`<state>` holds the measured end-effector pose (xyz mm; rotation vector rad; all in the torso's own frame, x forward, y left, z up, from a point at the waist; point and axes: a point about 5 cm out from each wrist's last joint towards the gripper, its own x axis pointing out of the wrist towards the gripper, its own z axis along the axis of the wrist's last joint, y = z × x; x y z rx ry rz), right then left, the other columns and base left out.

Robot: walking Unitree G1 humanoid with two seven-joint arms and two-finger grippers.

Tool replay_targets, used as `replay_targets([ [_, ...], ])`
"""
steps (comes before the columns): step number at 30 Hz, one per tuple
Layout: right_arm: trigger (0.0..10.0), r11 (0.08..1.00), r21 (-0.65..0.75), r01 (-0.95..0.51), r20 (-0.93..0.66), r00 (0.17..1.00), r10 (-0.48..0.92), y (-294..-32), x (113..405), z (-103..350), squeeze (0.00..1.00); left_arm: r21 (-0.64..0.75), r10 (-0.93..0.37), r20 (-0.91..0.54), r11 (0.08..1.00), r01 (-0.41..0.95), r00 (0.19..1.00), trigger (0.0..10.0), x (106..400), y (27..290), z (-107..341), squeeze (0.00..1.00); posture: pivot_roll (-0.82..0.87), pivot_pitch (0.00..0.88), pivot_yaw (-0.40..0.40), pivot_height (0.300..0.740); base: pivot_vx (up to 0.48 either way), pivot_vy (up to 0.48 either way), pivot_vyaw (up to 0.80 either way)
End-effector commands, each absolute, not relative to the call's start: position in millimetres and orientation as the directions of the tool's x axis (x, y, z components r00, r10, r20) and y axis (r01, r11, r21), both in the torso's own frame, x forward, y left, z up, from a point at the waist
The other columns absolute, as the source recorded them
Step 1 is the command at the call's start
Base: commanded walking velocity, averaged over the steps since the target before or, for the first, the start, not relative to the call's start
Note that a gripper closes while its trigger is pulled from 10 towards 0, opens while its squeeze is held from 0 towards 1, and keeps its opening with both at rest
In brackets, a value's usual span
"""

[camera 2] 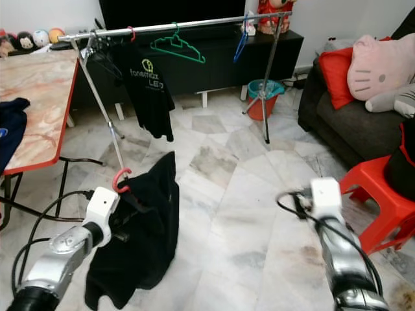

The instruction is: Hang hanger

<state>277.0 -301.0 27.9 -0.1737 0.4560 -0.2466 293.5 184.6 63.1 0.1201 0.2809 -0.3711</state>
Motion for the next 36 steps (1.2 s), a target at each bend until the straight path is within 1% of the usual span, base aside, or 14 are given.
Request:
replay_targets([
  [1, 10.0, 0.951, -0.211, 0.228, -0.442, 0.845, -0.301, -298.0, 271.7, 18.9, 0.0, 0.077, -0.308, -0.216, 0.941, 0.331, 0.926, 10.0, 294.9, 189.3, 74.0, 0.0, 0.04, 0.0, 0.012, 0.74, 0.0, 0.0, 0.0],
  [3, 10.0, 0.949, -0.18, 0.257, -0.491, 0.813, -0.313, -290.1, 261.4, 3.2, 0.0, 0.09, -0.271, -0.178, 0.953, 0.29, 0.946, 10.0, 294.3, 191.2, 77.7, 0.0, 0.04, 0.0, 0.017, 0.74, 0.0, 0.0, 0.0],
  [4, 10.0, 0.949, -0.18, 0.257, -0.491, 0.813, -0.313, -290.1, 261.4, 3.2, 0.0, 0.09, -0.271, -0.178, 0.953, 0.29, 0.946, 10.0, 294.3, 191.2, 77.7, 0.0, 0.04, 0.0, 0.017, 0.74, 0.0, 0.0, 0.0],
  [5, 10.0, 0.953, -0.143, 0.268, -0.532, 0.791, -0.302, -283.6, 254.2, -7.4, 0.0, 0.088, -0.259, -0.182, 0.956, 0.278, 0.949, 10.0, 294.0, 190.8, 78.0, 0.0, 0.04, 0.0, 0.018, 0.74, 0.0, 0.0, 0.0],
  [6, 10.0, 0.953, -0.143, 0.268, -0.532, 0.791, -0.302, -283.6, 254.2, -7.4, 0.0, 0.088, -0.259, -0.182, 0.956, 0.278, 0.949, 10.0, 294.0, 190.8, 78.0, 0.0, 0.04, 0.0, 0.018, 0.74, 0.0, 0.0, 0.0],
  [9, 10.0, 0.95, -0.145, 0.276, -0.595, 0.743, -0.307, -273.5, 239.8, -24.9, 0.0, 0.084, -0.266, -0.163, 0.956, 0.282, 0.95, 10.0, 293.3, 185.0, 79.0, 0.0, 0.05, 0.0, 0.02, 0.74, 0.0, 0.0, 0.0],
  [11, 10.0, 0.949, -0.122, 0.289, -0.638, 0.709, -0.298, -264.9, 227.7, -37.7, 0.0, 0.051, -0.25, -0.15, 0.964, 0.26, 0.957, 10.0, 295.8, 182.8, 79.4, 0.0, 0.04, 0.0, 0.024, 0.74, 0.126, 0.0, 0.0],
  [15, 10.0, 0.948, -0.123, 0.293, -0.672, 0.679, -0.297, -259.3, 215.6, -47.9, 0.0, 0.059, -0.247, -0.153, 0.964, 0.259, 0.957, 10.0, 297.6, 182.6, 78.6, 0.0, 0.03, 0.0, 0.032, 0.74, 0.247, 0.0, 0.0],
  [17, 10.0, 0.941, -0.11, 0.321, -0.718, 0.629, -0.299, -255.9, 198.9, -59.6, 0.0, 0.07, -0.24, -0.164, 0.965, 0.254, 0.957, 10.0, 298.6, 184.0, 76.5, 0.0, 0.03, 0.0, 0.031, 0.74, 0.244, 0.0, 0.0],
  [21, 10.0, 0.935, -0.1, 0.339, -0.748, 0.595, -0.295, -252.8, 185.9, -67.8, 0.0, 0.064, -0.234, -0.165, 0.967, 0.247, 0.958, 10.0, 298.0, 184.8, 76.2, 0.0, 0.03, 0.0, 0.034, 0.74, 0.253, 0.0, 0.0],
  [23, 10.0, 0.927, -0.087, 0.365, -0.777, 0.558, -0.293, -249.0, 172.9, -75.6, 0.0, 0.068, -0.232, -0.175, 0.967, 0.247, 0.957, 10.0, 297.1, 185.1, 73.8, 0.0, 0.03, 0.0, 0.032, 0.74, 0.285, 0.0, 0.0],
  [26, 10.0, 0.935, -0.094, 0.341, -0.806, 0.526, -0.272, -244.3, 163.7, -81.5, 0.0, 0.066, -0.232, -0.179, 0.967, 0.247, 0.956, 10.0, 297.3, 184.4, 72.3, 0.0, 0.03, 0.0, 0.03, 0.74, 0.306, 0.0, 0.0],
  [29, 10.0, 0.947, -0.116, 0.298, -0.823, 0.505, -0.26, -242.4, 159.7, -84.1, 0.0, 0.067, -0.237, -0.181, 0.965, 0.252, 0.955, 10.0, 297.6, 183.8, 71.5, 0.0, 0.03, 0.0, 0.03, 0.74, 0.331, 0.0, 0.0],
  [36, 10.0, 0.947, -0.097, 0.305, -0.821, 0.513, -0.249, -241.5, 158.9, -84.4, 0.0, 0.069, -0.237, -0.187, 0.965, 0.254, 0.953, 10.0, 297.4, 183.1, 69.7, 0.0, 0.03, 0.0, 0.032, 0.74, 0.445, 0.0, 0.0],
])
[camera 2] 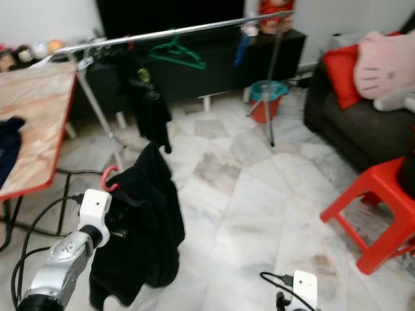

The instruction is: Hang hanger

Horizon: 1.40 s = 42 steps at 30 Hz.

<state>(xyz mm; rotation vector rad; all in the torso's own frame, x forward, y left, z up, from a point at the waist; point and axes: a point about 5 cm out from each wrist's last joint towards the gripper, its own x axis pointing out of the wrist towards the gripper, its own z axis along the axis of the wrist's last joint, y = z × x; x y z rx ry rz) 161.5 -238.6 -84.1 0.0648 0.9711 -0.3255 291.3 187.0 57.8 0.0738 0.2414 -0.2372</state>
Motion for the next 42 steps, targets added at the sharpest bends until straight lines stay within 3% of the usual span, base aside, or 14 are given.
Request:
replay_targets([
  [1, 10.0, 0.946, -0.096, 0.309, -0.82, 0.514, -0.251, -241.6, 158.9, -84.4, 0.0, 0.069, -0.238, -0.188, 0.965, 0.254, 0.953, 10.0, 297.4, 183.0, 69.6, 0.0, 0.03, 0.0, 0.032, 0.74, 0.48, 0.0, 0.0],
  [42, 10.0, 0.952, -0.084, 0.295, -0.811, 0.535, -0.237, -242.9, 173.6, -78.0, 0.0, 0.075, -0.217, -0.191, 0.969, 0.234, 0.957, 10.0, 310.1, 178.5, 74.0, 0.0, 0.04, 0.0, 0.022, 0.74, 0.48, 0.0, 0.0],
])
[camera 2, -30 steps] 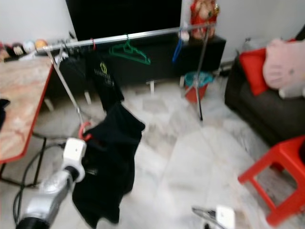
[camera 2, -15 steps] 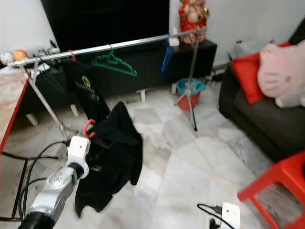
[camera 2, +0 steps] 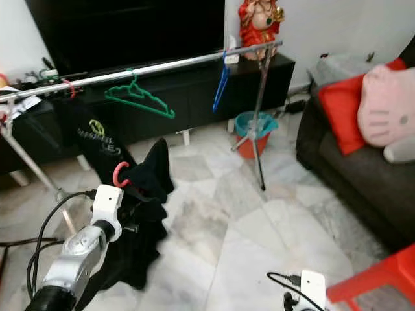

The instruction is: Hang hanger

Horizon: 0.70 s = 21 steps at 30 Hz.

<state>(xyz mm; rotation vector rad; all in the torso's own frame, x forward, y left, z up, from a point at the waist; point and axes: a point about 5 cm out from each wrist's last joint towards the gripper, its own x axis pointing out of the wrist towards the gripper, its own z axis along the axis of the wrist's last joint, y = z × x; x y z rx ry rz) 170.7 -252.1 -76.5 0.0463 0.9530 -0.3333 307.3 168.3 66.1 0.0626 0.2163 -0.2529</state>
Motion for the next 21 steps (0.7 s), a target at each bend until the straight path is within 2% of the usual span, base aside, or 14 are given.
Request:
replay_targets([
  [1, 10.0, 0.952, -0.083, 0.296, -0.811, 0.535, -0.237, -242.9, 173.8, -77.9, 0.0, 0.077, -0.219, -0.192, 0.968, 0.237, 0.957, 10.0, 310.4, 178.5, 74.3, 0.0, 0.04, 0.0, 0.023, 0.74, 0.48, 0.0, 0.0],
  [15, 10.0, 0.955, -0.088, 0.284, -0.815, 0.531, -0.233, -242.7, 174.1, -78.0, 0.0, 0.071, -0.262, -0.208, 0.957, 0.282, 0.942, 10.0, 310.3, 171.5, 73.4, 0.0, 0.04, 0.0, 0.023, 0.74, 0.48, 0.0, 0.0],
  [21, 10.0, 0.954, -0.092, 0.285, -0.817, 0.526, -0.236, -242.9, 173.6, -78.2, 0.0, 0.075, -0.273, -0.233, 0.952, 0.297, 0.933, 10.0, 306.9, 170.8, 67.9, 0.0, 0.04, 0.0, 0.022, 0.74, 0.0, 0.0, 0.0],
])
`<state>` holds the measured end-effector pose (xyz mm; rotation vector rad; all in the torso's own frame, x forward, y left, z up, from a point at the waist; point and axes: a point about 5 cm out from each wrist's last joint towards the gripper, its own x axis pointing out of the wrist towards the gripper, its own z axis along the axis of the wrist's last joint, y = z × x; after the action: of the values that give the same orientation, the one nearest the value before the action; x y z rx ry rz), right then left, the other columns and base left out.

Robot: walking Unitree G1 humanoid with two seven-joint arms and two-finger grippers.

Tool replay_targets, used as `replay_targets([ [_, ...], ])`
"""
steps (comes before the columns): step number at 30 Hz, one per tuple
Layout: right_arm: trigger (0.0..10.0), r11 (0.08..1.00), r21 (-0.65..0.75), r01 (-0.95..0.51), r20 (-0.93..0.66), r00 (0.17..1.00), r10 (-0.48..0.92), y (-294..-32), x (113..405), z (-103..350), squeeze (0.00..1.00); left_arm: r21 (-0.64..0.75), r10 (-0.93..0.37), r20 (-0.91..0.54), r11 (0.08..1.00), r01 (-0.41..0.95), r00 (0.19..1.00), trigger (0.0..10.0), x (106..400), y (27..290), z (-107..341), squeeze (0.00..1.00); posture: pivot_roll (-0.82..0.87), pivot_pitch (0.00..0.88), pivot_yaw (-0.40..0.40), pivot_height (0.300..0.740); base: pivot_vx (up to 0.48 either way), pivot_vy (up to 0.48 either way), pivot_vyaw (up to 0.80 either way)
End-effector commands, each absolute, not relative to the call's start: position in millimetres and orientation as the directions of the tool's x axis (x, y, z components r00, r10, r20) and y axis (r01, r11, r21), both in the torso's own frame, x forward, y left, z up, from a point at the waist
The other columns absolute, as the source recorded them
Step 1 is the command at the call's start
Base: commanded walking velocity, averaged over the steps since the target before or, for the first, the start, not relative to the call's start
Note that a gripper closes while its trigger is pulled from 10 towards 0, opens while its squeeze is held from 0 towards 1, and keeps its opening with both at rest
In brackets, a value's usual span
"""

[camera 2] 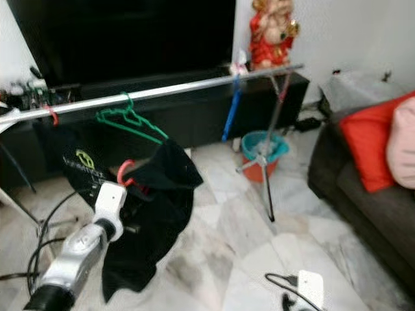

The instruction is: Hang hanger

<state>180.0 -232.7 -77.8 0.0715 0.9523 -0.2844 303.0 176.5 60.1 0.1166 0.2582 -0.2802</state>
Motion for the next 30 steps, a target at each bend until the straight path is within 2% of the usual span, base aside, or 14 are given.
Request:
replay_targets([
  [1, 10.0, 0.954, -0.092, 0.285, -0.817, 0.526, -0.236, -242.9, 173.6, -78.2, 0.0, 0.075, -0.273, -0.233, 0.952, 0.297, 0.933, 10.0, 306.9, 170.8, 67.9, 0.0, 0.04, 0.0, 0.022, 0.74, 0.0, 0.0, 0.0],
  [27, 10.0, 0.954, -0.092, 0.285, -0.817, 0.526, -0.236, -242.9, 173.6, -78.2, 0.0, 0.075, -0.273, -0.233, 0.952, 0.297, 0.933, 10.0, 306.9, 170.8, 67.9, 0.0, 0.04, 0.0, 0.022, 0.74, 0.0, 0.0, 0.0],
  [28, 10.0, 0.959, -0.094, 0.269, -0.817, 0.529, -0.228, -242.8, 173.4, -78.3, 0.0, 0.116, -0.199, -0.282, 0.964, 0.24, 0.939, 10.0, 291.1, 186.0, 49.2, 0.0, 0.05, 0.0, 0.016, 0.74, 0.0, -0.3, 0.58],
  [29, 10.0, 0.959, -0.094, 0.269, -0.817, 0.529, -0.228, -242.8, 173.4, -78.3, 0.0, 0.116, -0.199, -0.282, 0.964, 0.24, 0.939, 10.0, 291.1, 186.0, 49.2, 0.0, 0.05, 0.0, 0.016, 0.74, 0.0, -0.3, 0.58],
  [30, 10.0, 0.961, -0.085, 0.262, -0.818, 0.533, -0.217, -242.4, 173.0, -78.5, 0.0, 0.171, -0.108, -0.335, 0.97, 0.174, 0.936, 10.0, 270.3, 203.5, 29.2, 0.0, 0.05, 0.0, 0.014, 0.74, 0.0, -0.296, 0.0],
])
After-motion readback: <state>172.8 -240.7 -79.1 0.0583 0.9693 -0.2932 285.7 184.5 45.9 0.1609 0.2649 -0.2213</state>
